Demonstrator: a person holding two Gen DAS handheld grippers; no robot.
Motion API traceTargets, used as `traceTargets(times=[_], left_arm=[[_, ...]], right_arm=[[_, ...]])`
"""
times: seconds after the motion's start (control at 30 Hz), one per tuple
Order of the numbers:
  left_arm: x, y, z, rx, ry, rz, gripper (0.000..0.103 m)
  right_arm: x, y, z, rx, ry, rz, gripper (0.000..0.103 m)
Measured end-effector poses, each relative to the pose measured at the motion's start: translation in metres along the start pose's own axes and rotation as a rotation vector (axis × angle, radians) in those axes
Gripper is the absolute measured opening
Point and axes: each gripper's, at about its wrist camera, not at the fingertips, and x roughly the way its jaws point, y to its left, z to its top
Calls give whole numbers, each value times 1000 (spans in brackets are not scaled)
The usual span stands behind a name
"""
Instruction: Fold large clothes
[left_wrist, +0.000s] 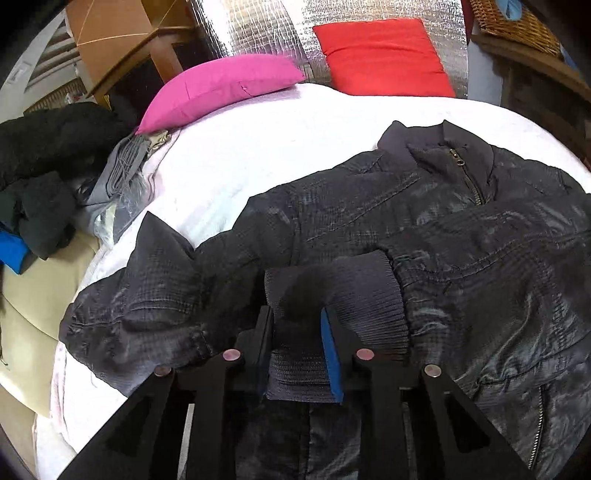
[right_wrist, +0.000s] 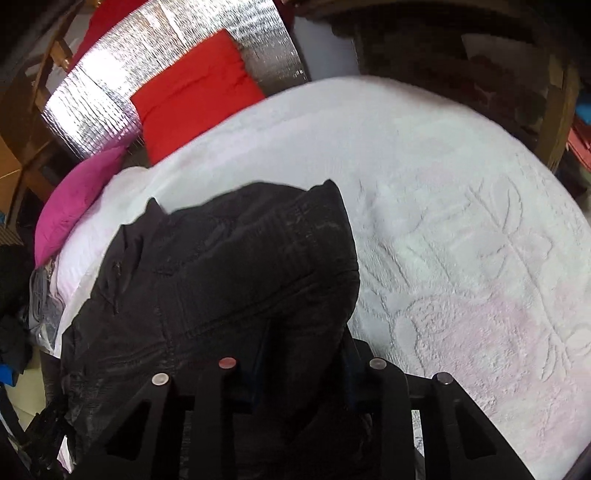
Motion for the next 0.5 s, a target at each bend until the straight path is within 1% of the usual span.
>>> traceTargets(times=[0.1, 0.13, 0.17, 0.2, 0.27, 0.33, 0.37, 0.4, 0.43, 0.47, 0.5], left_arm=[[3, 3, -1, -1, 8, -2, 27], [5, 3, -1, -2, 11, 1, 27], [4, 4, -2, -2, 12, 2, 27], [5, 4, -2, 2, 12, 0, 27], [5, 2, -3, 11, 3, 3, 27], [4, 2, -4, 20, -6, -1, 27], [4, 1, -4, 23, -8, 0, 27], [4, 0, -5, 28, -12, 2, 27], [3, -1, -5, 33, -15, 4, 27], [3, -2, -5, 35, -17, 5, 28], [3, -2, -6, 38, -20, 7, 28]], right_arm=[[-7, 0, 2, 26, 4, 13, 36], [-6, -1, 2, 33, 11, 15, 40], [-5, -2, 3, 43, 27, 11, 70], [-3, -4, 3, 54, 33, 9, 92], [1, -8, 1, 77, 40, 14, 92], [4, -8, 0, 71, 49, 49, 91], [5, -6, -1, 60, 48, 54, 88], [6, -2, -2, 38, 47, 53, 76], [7, 2, -4, 16, 49, 46, 67], [8, 6, -6, -5, 43, 22, 62], [8, 10, -8, -24, 29, 4, 60]])
